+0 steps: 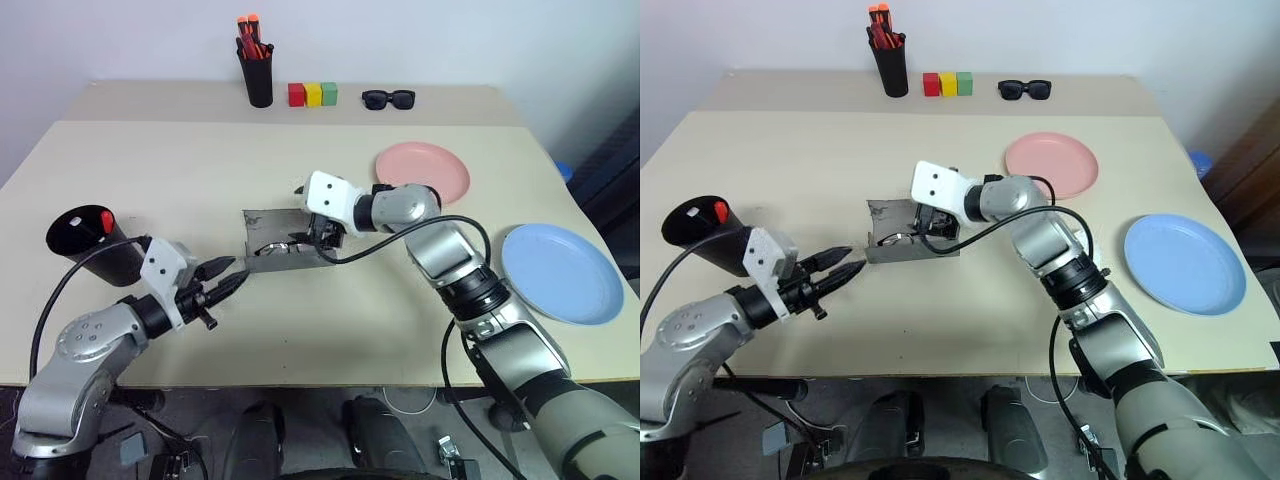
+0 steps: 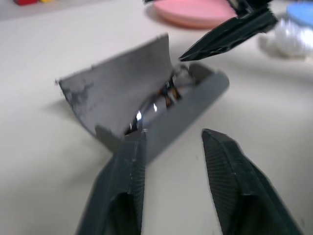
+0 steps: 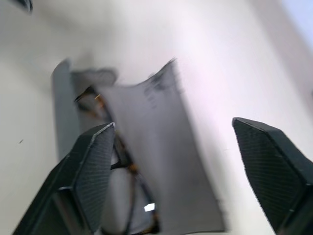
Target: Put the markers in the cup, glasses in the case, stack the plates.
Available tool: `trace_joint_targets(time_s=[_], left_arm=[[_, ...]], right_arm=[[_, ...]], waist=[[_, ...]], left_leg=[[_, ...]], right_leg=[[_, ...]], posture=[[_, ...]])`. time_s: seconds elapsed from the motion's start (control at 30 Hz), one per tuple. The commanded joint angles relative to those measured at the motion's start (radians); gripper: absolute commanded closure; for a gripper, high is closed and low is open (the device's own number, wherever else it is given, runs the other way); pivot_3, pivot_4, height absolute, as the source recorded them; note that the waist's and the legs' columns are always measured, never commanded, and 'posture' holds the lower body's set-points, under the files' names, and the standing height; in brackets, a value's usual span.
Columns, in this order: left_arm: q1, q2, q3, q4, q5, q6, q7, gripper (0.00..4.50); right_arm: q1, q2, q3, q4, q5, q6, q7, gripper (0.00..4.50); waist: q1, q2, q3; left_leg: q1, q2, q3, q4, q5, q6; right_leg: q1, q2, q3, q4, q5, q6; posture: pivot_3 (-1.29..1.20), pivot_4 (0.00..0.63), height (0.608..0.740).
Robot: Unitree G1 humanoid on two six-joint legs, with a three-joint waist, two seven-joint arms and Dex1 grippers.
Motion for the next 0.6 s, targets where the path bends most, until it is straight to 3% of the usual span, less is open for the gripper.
trace_joint_targets(time_s=[0.03,0.1,0.13,0.3,0.43,0.6], left_arm=[[-0.144,-0.013,-0.019,0.029,-0.018,0.053,0.067,4.46],[-0.232,-0.019,-0.062,0.078,0.030,0.068,0.110,4.46],[-0.336,-0.038,-0.094,0.166,0.068,0.099,0.160,4.46],[-0.759,-0.114,-0.192,0.591,0.170,0.272,0.284,4.46],[-0.987,-0.147,-0.244,0.907,0.228,0.241,0.222,4.46],[-1.132,-0.175,-0.306,1.217,0.286,0.200,0.084,4.46]], right_arm=[[0.070,-0.073,-0.078,-0.139,0.036,0.009,0.020,0.47],[0.110,-0.102,-0.094,-0.189,0.046,0.021,0.026,0.47],[0.156,-0.130,-0.110,-0.247,0.062,0.030,0.039,0.47],[0.350,-0.234,-0.185,-0.455,0.126,0.039,0.073,0.47],[0.490,-0.281,-0.275,-0.552,0.189,0.081,0.055,0.47],[0.605,-0.292,-0.332,-0.629,0.225,0.132,0.009,0.47]], waist=[[0.009,0.000,0.000],[0.010,0.000,0.000],[-0.002,0.000,0.000],[0.031,0.001,0.001],[0.025,0.001,0.001],[0.020,0.001,0.001]], left_leg=[[0.000,0.000,-0.001,0.000,0.000,0.000],[0.000,-0.001,-0.001,0.001,0.000,0.000],[0.000,0.000,0.000,0.001,0.000,0.000],[-0.001,-0.001,-0.004,0.002,0.001,-0.001],[-0.001,-0.002,-0.001,0.002,0.000,0.001],[0.000,-0.001,-0.002,0.000,0.000,0.001]], right_leg=[[0.001,0.000,0.000,0.000,0.000,0.000],[0.001,0.000,0.000,-0.001,0.000,0.000],[0.001,0.000,0.000,-0.001,0.000,0.000],[0.002,0.003,-0.002,0.000,0.000,0.000],[0.002,0.002,0.001,-0.003,0.000,0.001],[0.000,0.004,0.000,-0.001,0.000,0.001]], posture=[[0.00,0.150,0.725],[0.00,0.150,0.725],[0.00,0.150,0.725],[0.00,0.150,0.725],[0.00,0.150,0.725],[0.00,0.150,0.725]])
